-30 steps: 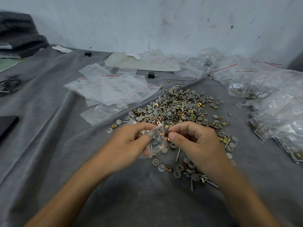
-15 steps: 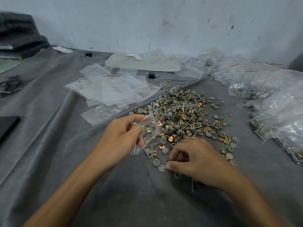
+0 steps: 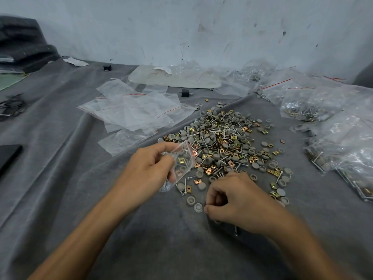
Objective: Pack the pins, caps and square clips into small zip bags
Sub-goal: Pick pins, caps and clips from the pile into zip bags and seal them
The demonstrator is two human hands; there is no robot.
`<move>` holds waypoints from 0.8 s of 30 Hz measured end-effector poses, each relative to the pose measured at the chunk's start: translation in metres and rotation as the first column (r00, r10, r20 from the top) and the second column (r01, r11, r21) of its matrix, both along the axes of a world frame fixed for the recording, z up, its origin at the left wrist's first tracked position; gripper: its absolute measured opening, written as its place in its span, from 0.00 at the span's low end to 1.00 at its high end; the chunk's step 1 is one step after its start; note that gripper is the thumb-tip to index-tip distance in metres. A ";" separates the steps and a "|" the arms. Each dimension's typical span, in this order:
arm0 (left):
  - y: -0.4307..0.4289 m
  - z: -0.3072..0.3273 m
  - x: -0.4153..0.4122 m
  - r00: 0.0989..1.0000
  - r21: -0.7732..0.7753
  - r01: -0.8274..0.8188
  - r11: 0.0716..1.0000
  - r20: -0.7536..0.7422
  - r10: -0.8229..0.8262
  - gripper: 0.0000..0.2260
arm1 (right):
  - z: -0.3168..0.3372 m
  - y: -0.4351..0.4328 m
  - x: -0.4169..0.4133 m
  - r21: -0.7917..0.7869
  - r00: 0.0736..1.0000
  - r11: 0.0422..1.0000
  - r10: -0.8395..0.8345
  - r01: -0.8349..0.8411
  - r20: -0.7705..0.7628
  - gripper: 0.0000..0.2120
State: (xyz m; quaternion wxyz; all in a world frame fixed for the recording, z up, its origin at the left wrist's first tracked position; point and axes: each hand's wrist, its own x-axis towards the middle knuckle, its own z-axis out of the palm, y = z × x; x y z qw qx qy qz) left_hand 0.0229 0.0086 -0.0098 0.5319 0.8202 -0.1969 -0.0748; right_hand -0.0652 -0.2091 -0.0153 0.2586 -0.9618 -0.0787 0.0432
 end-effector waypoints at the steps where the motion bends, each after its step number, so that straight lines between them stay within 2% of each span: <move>1: 0.000 0.000 0.000 1.000 0.003 0.003 1.000 0.002 -0.003 0.17 | -0.001 0.000 0.001 -0.004 1.000 1.000 -0.006 0.006 0.026 0.09; 4: 0.000 -0.002 0.001 1.000 0.009 0.006 1.000 0.006 -0.006 0.17 | -0.001 -0.002 0.002 0.029 0.990 0.997 -0.069 0.066 0.120 0.08; 6: 0.000 -0.003 0.001 1.000 0.008 0.016 1.000 0.001 -0.016 0.17 | 0.000 -0.004 0.003 0.187 0.978 0.976 -0.145 0.116 0.149 0.07; 9: -0.003 -0.004 -0.002 0.998 -0.015 0.054 0.998 -0.011 -0.055 0.16 | 0.003 -0.002 0.003 0.433 0.962 0.891 -0.223 0.136 0.157 0.10; 13: -0.011 -0.005 -0.009 0.994 -0.001 0.113 0.994 0.000 -0.113 0.17 | 0.005 0.003 0.005 0.619 0.954 0.771 -0.276 0.149 0.114 0.04; 18: -0.014 -0.007 -0.013 0.986 0.089 0.165 0.982 0.005 -0.166 0.17 | 0.004 0.011 0.006 0.731 0.962 0.666 -0.269 0.152 0.044 0.02; 21: -0.014 -0.007 -0.013 0.986 0.057 0.168 0.984 0.002 -0.169 0.17 | 0.003 0.012 0.007 0.761 0.975 0.635 -0.223 0.131 0.018 0.04; 24: -0.014 -0.004 -0.011 0.991 0.019 0.137 0.990 0.006 -0.137 0.16 | 0.003 0.011 0.008 0.765 0.968 0.630 -0.248 0.130 0.040 0.07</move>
